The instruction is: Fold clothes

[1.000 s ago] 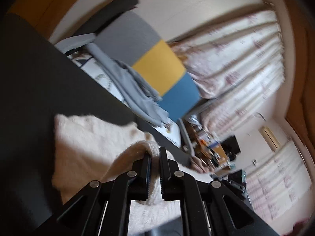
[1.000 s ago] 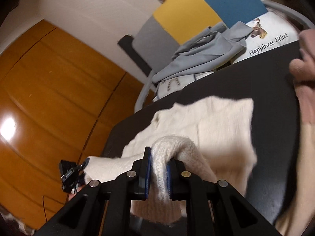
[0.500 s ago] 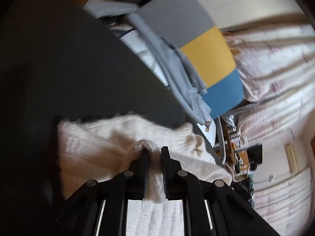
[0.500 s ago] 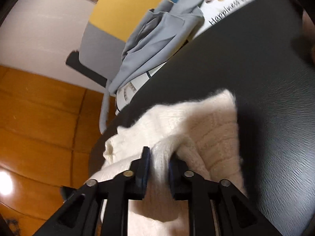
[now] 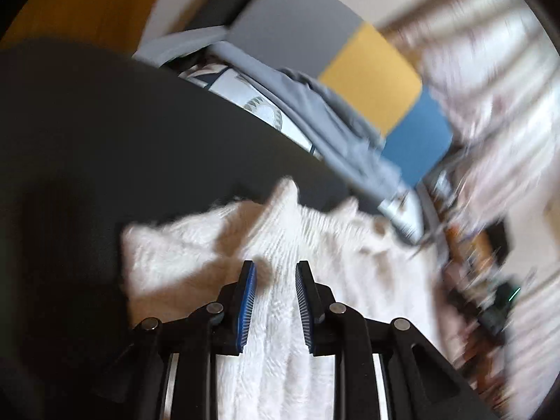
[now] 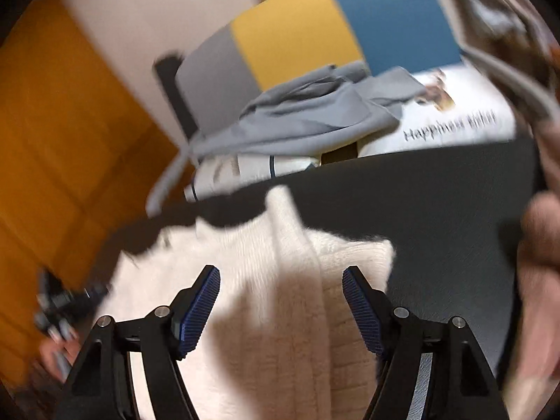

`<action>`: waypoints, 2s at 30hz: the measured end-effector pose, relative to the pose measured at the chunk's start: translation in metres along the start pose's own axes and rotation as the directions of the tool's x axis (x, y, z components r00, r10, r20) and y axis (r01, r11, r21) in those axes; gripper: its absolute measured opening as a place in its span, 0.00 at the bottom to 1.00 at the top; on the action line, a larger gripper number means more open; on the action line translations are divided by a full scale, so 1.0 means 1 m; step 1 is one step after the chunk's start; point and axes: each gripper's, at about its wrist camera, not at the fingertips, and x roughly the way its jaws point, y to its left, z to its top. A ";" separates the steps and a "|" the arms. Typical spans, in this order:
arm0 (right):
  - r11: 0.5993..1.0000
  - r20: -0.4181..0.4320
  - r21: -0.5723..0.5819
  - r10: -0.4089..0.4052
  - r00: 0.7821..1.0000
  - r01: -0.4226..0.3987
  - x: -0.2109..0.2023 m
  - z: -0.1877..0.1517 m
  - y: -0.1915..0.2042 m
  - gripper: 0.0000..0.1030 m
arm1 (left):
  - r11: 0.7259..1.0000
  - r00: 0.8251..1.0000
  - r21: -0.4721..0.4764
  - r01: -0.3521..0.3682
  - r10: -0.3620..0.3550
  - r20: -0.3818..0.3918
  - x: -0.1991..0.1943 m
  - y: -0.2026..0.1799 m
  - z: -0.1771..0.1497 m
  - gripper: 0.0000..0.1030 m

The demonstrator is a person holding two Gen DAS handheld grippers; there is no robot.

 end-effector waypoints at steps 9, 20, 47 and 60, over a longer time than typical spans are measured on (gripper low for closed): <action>0.917 -0.090 -0.332 -0.266 0.960 0.223 0.057 0.006 0.033 0.23 | 0.945 0.957 0.165 -0.284 0.290 -0.013 0.038 -0.022 0.008 0.30; 0.914 -0.050 -0.174 -0.381 0.923 0.367 0.059 0.005 0.003 0.09 | 0.956 0.947 0.025 -0.294 0.288 0.140 0.010 -0.002 -0.014 0.12; 0.858 -0.022 -0.483 -0.213 0.977 0.176 0.111 0.000 0.176 0.05 | 0.989 0.964 -0.132 -0.074 0.104 0.246 -0.025 -0.005 -0.077 0.23; 0.962 -0.043 -0.264 -0.075 0.996 0.061 0.140 -0.009 0.135 0.05 | 0.978 0.978 0.090 -0.191 0.182 0.100 0.016 -0.089 -0.036 0.30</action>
